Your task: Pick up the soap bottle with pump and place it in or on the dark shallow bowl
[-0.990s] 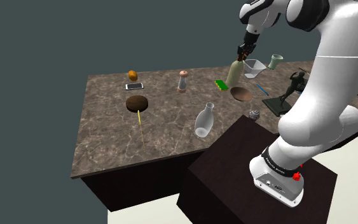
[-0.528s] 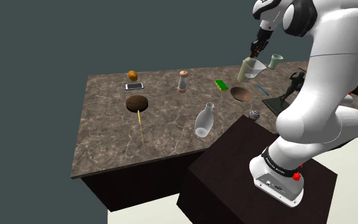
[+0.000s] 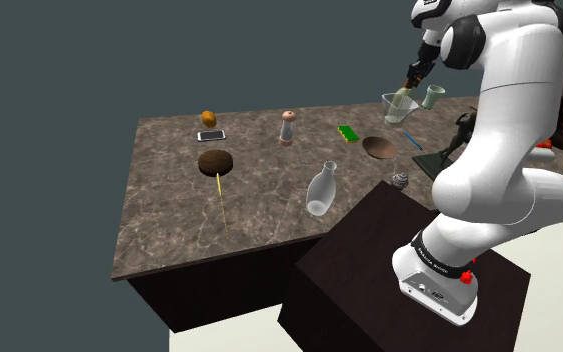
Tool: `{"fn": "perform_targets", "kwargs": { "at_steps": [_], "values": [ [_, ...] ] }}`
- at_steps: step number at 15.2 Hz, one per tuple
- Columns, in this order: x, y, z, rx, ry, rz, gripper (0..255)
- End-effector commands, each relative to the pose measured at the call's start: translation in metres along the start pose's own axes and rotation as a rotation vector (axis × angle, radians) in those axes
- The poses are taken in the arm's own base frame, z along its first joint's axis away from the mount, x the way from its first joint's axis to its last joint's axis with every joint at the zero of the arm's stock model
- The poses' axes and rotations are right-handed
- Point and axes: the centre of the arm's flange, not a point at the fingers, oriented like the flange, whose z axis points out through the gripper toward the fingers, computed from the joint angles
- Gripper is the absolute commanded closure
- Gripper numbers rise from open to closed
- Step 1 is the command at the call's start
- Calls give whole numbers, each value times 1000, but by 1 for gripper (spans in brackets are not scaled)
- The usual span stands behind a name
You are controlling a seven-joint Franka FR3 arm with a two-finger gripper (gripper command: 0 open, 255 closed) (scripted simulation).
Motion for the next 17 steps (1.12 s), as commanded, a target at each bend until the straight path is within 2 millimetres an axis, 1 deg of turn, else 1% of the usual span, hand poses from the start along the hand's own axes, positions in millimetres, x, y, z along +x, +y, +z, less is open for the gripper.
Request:
{"fn": "perform_targets", "kwargs": {
  "at_steps": [1, 17],
  "values": [
    [0, 1, 10, 0, 1, 0, 255],
    [1, 3, 94, 0, 1, 0, 255]
  ]
}}
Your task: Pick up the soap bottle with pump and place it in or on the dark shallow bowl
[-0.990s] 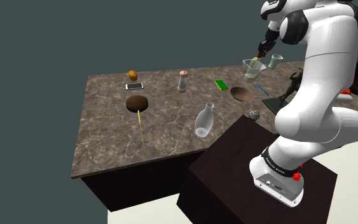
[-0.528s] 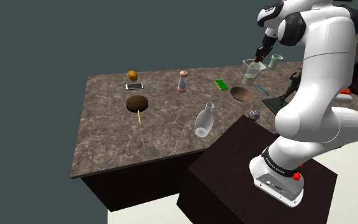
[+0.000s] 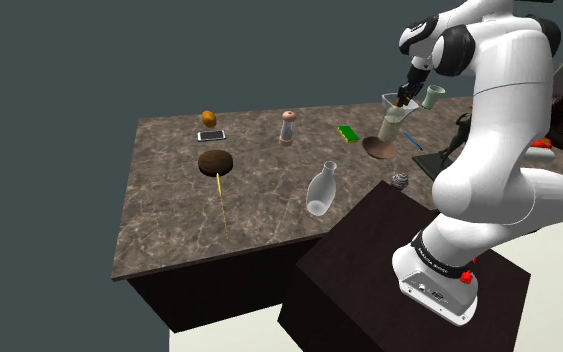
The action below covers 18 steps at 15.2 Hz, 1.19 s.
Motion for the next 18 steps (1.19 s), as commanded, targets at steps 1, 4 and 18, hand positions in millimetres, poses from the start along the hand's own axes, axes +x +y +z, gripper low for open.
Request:
{"fn": "perform_targets", "kwargs": {
  "at_steps": [1, 4, 18],
  "values": [
    [-1, 1, 10, -1, 1, 0, 255],
    [-1, 1, 25, -1, 1, 0, 255],
    [0, 2, 58, -1, 1, 0, 255]
  ]
}}
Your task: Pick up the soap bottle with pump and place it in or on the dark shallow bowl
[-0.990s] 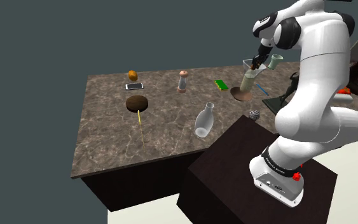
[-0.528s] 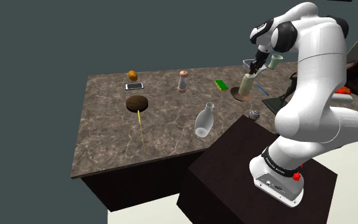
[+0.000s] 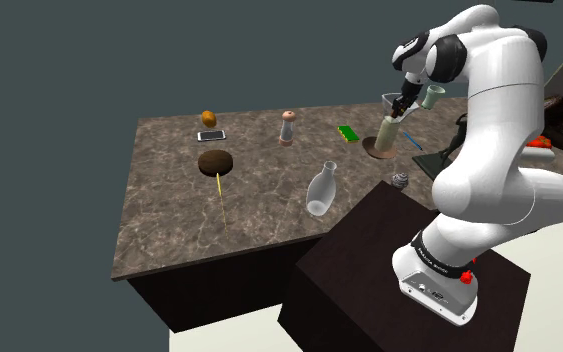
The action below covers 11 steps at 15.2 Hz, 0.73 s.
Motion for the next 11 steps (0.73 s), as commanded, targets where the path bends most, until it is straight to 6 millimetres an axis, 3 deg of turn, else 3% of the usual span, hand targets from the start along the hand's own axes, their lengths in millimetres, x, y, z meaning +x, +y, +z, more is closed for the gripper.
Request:
{"fn": "perform_targets", "kwargs": {
  "at_steps": [1, 6, 10, 11],
  "values": [
    [0, 0, 0, 0, 0, 0, 0],
    [0, 0, 0, 0, 0, 0, 0],
    [0, 0, -50, 0, 0, 0, 0],
    [0, 0, -50, 0, 0, 0, 0]
  ]
}}
